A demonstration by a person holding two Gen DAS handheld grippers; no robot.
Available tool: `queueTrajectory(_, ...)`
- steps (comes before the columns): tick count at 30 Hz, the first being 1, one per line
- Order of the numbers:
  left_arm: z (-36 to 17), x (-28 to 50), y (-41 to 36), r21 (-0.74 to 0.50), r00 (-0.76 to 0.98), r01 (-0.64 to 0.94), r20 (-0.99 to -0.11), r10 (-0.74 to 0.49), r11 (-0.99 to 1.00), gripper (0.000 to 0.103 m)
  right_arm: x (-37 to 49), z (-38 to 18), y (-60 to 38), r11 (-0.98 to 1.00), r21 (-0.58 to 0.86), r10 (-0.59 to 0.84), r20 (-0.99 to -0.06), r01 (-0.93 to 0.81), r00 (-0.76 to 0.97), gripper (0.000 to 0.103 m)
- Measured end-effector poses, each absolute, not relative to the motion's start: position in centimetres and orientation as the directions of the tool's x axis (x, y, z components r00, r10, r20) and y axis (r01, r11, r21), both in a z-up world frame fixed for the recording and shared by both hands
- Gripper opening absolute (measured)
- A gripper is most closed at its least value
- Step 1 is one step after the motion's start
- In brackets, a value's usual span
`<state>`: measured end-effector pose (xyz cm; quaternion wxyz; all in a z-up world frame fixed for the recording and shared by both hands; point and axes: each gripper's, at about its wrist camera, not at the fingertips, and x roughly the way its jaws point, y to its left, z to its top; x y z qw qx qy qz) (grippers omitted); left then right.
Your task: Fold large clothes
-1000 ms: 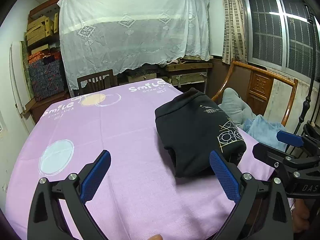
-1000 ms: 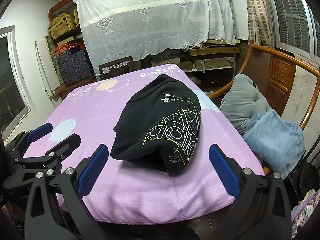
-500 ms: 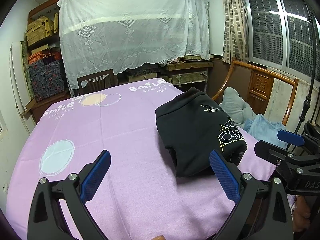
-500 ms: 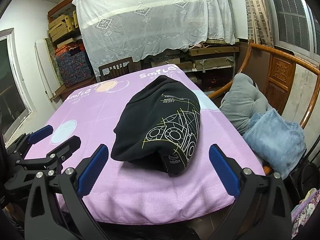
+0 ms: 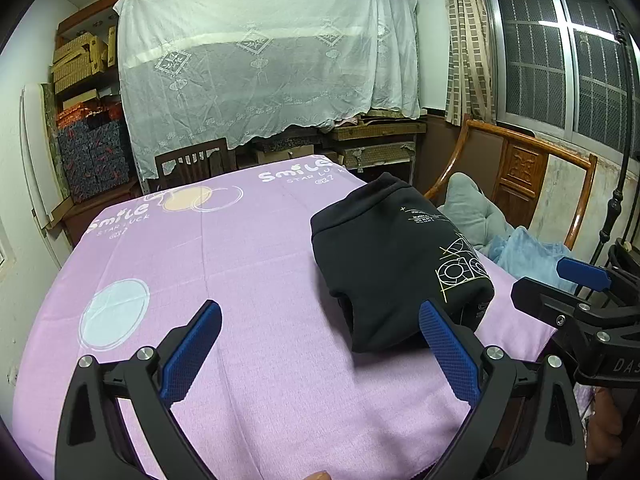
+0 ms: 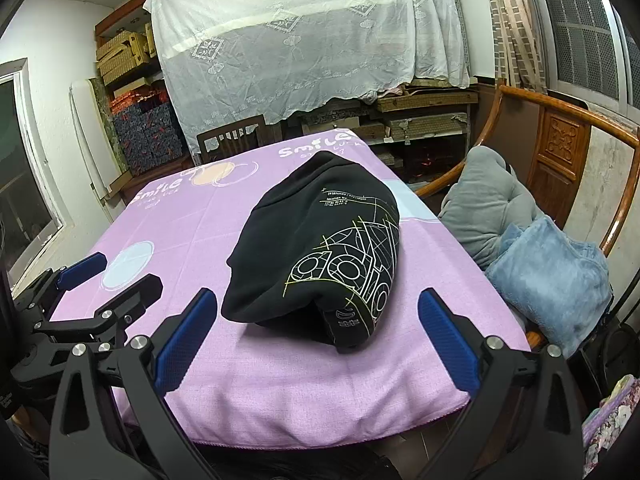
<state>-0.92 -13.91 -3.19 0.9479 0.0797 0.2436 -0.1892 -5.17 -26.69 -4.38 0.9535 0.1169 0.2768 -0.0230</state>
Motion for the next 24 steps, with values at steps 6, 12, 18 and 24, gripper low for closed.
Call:
queueTrajectory(6,-3.41,-0.86,-13.85,0.057,0.809,0.396,-0.495,-0.318,0.917,0.099,-5.21,-4.38,-26.61,0.971,0.215,0.022,-0.533,0.11,0.846,0.098)
queueTrajectory(12,-3.42,-0.86,-13.82,0.056,0.809,0.395,-0.495,-0.318,0.917,0.099,-5.15,-4.39,-26.68,0.97,0.215,0.022,-0.534,0.11,0.845,0.098)
queueTrajectory(18,-3.37,-0.86,-13.82,0.057,0.808,0.396,-0.495,-0.318,0.917,0.099,-5.22,-4.44,-26.67,0.97,0.216,0.023,-0.534,0.11,0.845,0.098)
queueTrajectory(24,-3.73,-0.68,-13.87,0.032,0.784,0.431,-0.508,-0.357,0.902,0.099,-5.24,-4.37,-26.42,0.969,0.219,0.024,-0.534,0.111,0.845,0.098)
